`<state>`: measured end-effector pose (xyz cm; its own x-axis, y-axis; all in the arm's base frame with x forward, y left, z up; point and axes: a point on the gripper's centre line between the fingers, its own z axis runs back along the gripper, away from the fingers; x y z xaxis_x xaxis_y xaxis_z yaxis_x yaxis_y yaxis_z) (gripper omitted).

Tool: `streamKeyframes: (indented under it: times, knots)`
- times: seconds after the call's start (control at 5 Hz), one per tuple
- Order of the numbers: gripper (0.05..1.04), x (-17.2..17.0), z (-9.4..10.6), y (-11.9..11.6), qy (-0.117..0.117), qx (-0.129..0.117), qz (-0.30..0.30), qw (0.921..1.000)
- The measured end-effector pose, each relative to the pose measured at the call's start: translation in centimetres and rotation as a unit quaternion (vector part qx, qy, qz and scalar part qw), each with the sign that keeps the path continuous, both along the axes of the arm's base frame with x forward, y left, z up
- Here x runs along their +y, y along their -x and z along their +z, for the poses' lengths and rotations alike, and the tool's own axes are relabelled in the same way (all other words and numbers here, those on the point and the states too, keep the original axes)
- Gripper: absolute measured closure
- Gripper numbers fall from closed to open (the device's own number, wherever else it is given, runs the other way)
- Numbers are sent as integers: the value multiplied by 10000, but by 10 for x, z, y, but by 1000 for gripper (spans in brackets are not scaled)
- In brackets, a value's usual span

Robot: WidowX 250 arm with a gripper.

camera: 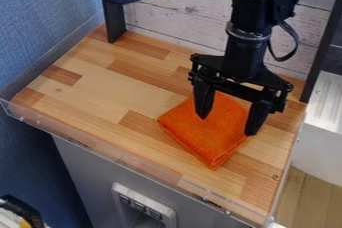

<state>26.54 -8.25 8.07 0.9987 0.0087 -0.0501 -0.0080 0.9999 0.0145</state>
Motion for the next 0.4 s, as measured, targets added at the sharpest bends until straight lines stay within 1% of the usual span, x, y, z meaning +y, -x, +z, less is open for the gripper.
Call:
streamKeyframes:
  times: [0.2,0.4]
  knots:
    - [87,10,-3,1,-10,61,165,9998]
    - [83,32,-7,0,-11,100,472,9988]
